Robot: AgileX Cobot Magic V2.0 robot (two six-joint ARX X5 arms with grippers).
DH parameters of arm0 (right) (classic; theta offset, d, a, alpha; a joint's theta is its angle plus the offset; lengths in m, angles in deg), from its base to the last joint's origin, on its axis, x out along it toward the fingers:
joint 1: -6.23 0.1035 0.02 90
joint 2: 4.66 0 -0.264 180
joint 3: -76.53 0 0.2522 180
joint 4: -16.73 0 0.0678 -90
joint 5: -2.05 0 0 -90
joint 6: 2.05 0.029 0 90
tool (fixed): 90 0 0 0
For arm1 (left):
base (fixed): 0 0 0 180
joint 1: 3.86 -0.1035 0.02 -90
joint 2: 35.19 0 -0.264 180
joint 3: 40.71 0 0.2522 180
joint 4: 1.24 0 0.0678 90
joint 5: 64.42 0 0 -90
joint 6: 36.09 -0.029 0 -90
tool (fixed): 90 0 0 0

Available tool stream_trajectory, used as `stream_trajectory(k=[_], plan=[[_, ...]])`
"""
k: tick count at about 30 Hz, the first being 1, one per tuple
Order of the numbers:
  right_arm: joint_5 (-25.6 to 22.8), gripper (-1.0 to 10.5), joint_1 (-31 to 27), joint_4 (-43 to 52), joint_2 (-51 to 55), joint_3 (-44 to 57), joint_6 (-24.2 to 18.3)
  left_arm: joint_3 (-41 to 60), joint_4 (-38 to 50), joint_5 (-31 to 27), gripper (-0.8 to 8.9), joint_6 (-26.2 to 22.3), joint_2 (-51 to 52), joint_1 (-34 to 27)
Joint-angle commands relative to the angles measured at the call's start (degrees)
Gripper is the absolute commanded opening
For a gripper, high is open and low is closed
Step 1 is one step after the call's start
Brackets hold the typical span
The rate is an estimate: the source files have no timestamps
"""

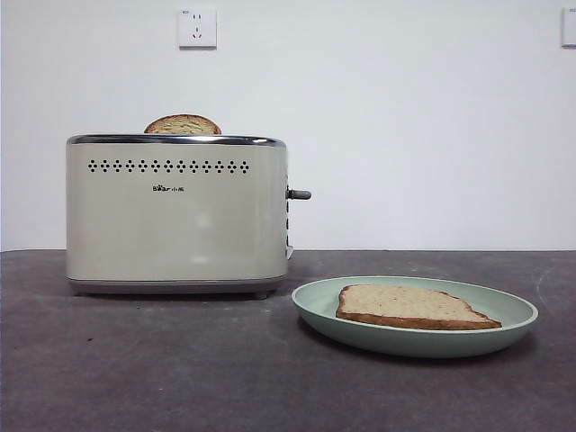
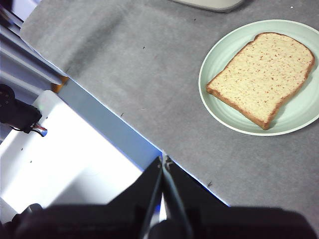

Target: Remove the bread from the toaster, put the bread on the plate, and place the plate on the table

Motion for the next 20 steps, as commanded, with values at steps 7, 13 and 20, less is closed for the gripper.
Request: stream_trajectory(k=[7,13,20], plan=[[-0.2,0.0,0.1,0.1,0.1,0.5,0.3,11.8,0.6,-0.3,-0.03,5.3,8.8,0.0],[-0.2,0.0,0.1,0.1,0.2,0.5,0.3,11.8,-5.8,0.2,-0.03,5.7,8.7,0.8],[-0.2,0.0,0.1,0.1,0.2,0.5,0.3,11.8,-4.9,0.4,-0.03,7.3,8.7,1.5]])
